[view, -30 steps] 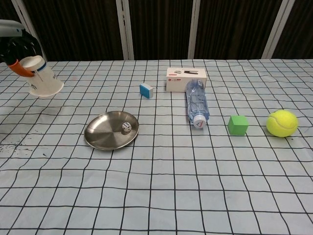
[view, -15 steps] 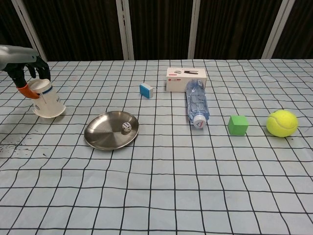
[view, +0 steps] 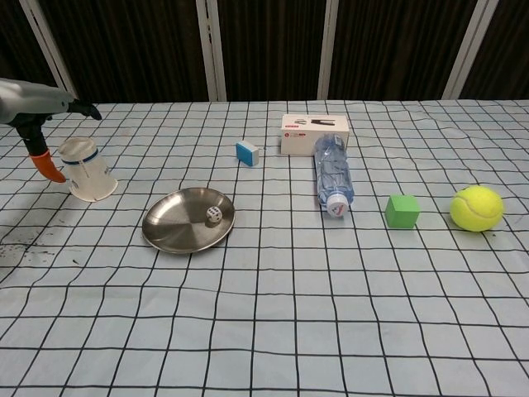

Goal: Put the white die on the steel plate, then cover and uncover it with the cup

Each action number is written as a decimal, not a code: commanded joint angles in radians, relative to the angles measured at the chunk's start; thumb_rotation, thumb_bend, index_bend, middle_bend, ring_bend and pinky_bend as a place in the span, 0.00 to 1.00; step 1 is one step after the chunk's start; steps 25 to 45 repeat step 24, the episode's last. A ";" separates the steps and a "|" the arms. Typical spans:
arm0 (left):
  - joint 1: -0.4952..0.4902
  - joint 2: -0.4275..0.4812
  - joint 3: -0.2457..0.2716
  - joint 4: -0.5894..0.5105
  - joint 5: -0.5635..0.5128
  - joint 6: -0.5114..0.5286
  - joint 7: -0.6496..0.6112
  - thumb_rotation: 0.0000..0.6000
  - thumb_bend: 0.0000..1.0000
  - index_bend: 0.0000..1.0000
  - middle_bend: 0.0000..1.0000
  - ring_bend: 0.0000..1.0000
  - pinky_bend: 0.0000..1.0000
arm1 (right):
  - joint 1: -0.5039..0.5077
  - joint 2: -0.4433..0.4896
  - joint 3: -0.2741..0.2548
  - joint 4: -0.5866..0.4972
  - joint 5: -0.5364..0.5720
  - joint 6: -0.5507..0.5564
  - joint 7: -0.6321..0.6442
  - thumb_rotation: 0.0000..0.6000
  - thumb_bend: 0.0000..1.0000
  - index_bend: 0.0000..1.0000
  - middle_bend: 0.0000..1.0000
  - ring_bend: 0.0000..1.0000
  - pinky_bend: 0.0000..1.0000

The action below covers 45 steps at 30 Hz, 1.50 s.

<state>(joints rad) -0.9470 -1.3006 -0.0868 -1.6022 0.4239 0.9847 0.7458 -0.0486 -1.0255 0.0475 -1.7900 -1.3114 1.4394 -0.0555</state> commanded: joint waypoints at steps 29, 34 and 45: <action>0.582 0.100 0.307 -0.221 0.830 0.518 -0.523 1.00 0.28 0.07 0.00 0.00 0.10 | -0.016 0.029 -0.001 -0.022 -0.050 0.048 0.033 1.00 0.04 0.18 0.12 0.11 0.00; 0.582 0.100 0.307 -0.221 0.830 0.518 -0.523 1.00 0.28 0.07 0.00 0.00 0.10 | -0.016 0.029 -0.001 -0.022 -0.050 0.048 0.033 1.00 0.04 0.18 0.12 0.11 0.00; 0.582 0.100 0.307 -0.221 0.830 0.518 -0.523 1.00 0.28 0.07 0.00 0.00 0.10 | -0.016 0.029 -0.001 -0.022 -0.050 0.048 0.033 1.00 0.04 0.18 0.12 0.11 0.00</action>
